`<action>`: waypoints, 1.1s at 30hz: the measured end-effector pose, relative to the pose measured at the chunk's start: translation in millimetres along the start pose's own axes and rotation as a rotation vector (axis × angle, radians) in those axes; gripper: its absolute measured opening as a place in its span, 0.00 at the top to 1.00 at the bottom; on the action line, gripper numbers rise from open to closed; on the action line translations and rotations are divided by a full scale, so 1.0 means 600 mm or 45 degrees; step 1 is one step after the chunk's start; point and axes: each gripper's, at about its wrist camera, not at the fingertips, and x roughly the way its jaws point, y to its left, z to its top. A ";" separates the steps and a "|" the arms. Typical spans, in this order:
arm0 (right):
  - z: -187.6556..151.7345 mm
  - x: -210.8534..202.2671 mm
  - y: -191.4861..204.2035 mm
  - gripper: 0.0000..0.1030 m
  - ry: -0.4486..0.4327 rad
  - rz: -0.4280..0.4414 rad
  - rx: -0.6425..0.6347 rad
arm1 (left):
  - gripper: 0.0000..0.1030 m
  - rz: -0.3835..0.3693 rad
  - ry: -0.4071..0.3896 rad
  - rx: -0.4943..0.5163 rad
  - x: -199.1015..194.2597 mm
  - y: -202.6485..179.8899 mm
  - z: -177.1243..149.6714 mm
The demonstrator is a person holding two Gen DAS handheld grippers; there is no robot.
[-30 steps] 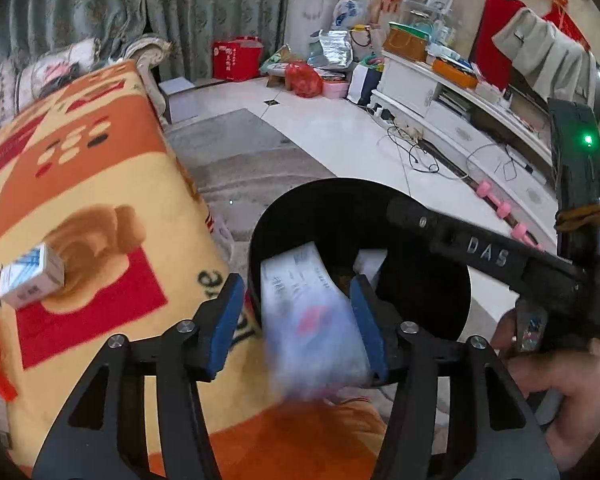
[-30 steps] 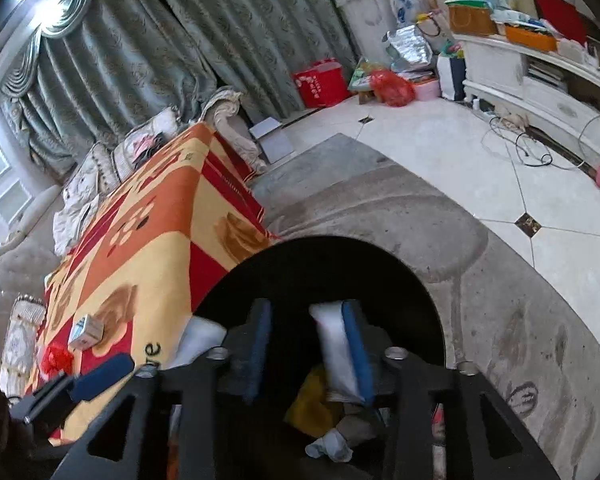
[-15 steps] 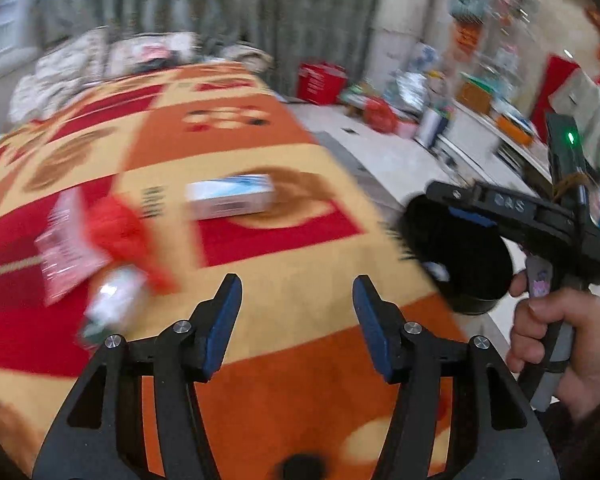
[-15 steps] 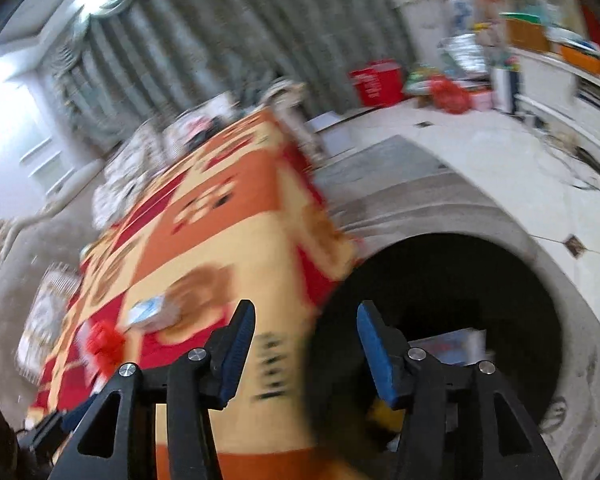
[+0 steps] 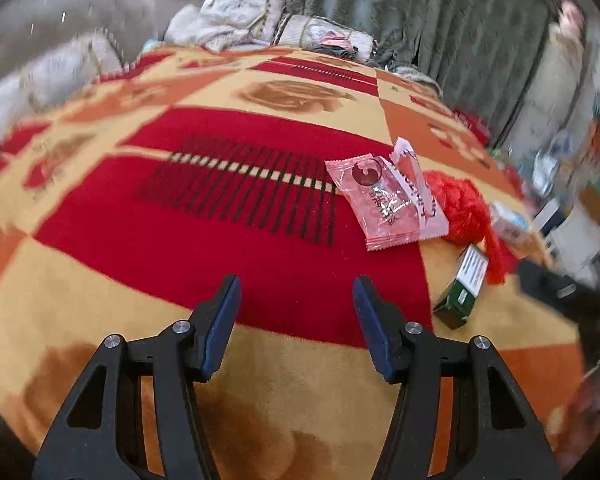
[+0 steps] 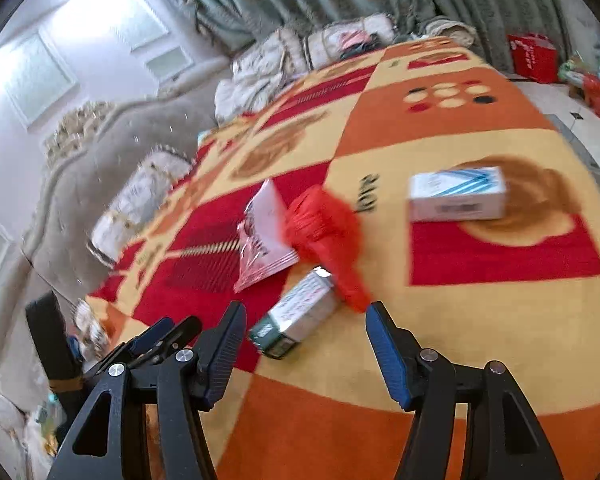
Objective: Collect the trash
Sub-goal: 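Grasp the pink candy wrapper with the left tool while the right tool grasps the green toothpaste box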
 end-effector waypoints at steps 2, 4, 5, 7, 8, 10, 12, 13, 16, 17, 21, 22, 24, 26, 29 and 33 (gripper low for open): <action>-0.001 0.028 0.015 0.42 0.024 -0.041 0.001 | 0.45 -0.009 0.008 -0.019 0.003 0.006 0.000; -0.001 0.055 0.022 0.42 0.055 -0.043 0.016 | 0.45 -0.030 0.033 -0.027 0.005 0.007 0.000; -0.001 0.064 0.025 0.42 0.066 -0.055 0.018 | 0.45 -0.037 0.036 -0.029 0.006 0.008 -0.001; 0.005 0.079 0.031 0.42 0.076 -0.112 -0.006 | 0.45 -0.050 0.037 -0.038 0.003 0.004 -0.002; 0.006 0.087 0.038 0.41 0.078 -0.164 -0.047 | 0.45 -0.055 0.039 -0.042 0.002 0.005 -0.003; 0.005 0.098 0.051 0.41 0.060 -0.266 -0.153 | 0.45 -0.066 0.038 -0.051 -0.001 0.003 -0.002; 0.003 0.104 0.057 0.41 0.059 -0.317 -0.211 | 0.45 -0.068 0.040 -0.052 0.000 0.003 -0.001; 0.003 0.103 0.056 0.42 0.060 -0.320 -0.221 | 0.44 -0.067 0.040 -0.050 -0.001 0.003 -0.002; 0.003 0.095 0.045 0.60 0.063 -0.317 -0.264 | 0.44 -0.059 0.042 -0.042 -0.001 0.000 -0.001; 0.002 0.090 0.040 0.65 0.064 -0.303 -0.259 | 0.43 -0.058 0.046 -0.038 0.000 -0.002 0.000; -0.010 0.060 0.016 0.74 0.064 -0.299 -0.268 | 0.39 -0.110 0.061 0.016 0.006 -0.021 0.021; -0.017 0.052 0.004 0.76 0.081 -0.296 -0.256 | 0.38 -0.134 0.063 0.032 0.009 -0.031 0.032; -0.023 0.037 -0.007 0.76 0.078 -0.279 -0.270 | 0.33 -0.175 0.070 0.041 0.021 -0.053 0.060; -0.028 0.029 -0.014 0.76 0.083 -0.244 -0.285 | 0.33 -0.186 0.078 0.046 0.039 -0.079 0.091; -0.030 0.026 -0.017 0.76 0.083 -0.214 -0.284 | 0.33 -0.178 0.123 0.071 0.078 -0.117 0.128; -0.027 0.028 -0.019 0.76 0.084 -0.199 -0.272 | 0.33 -0.041 0.206 0.100 0.142 -0.138 0.134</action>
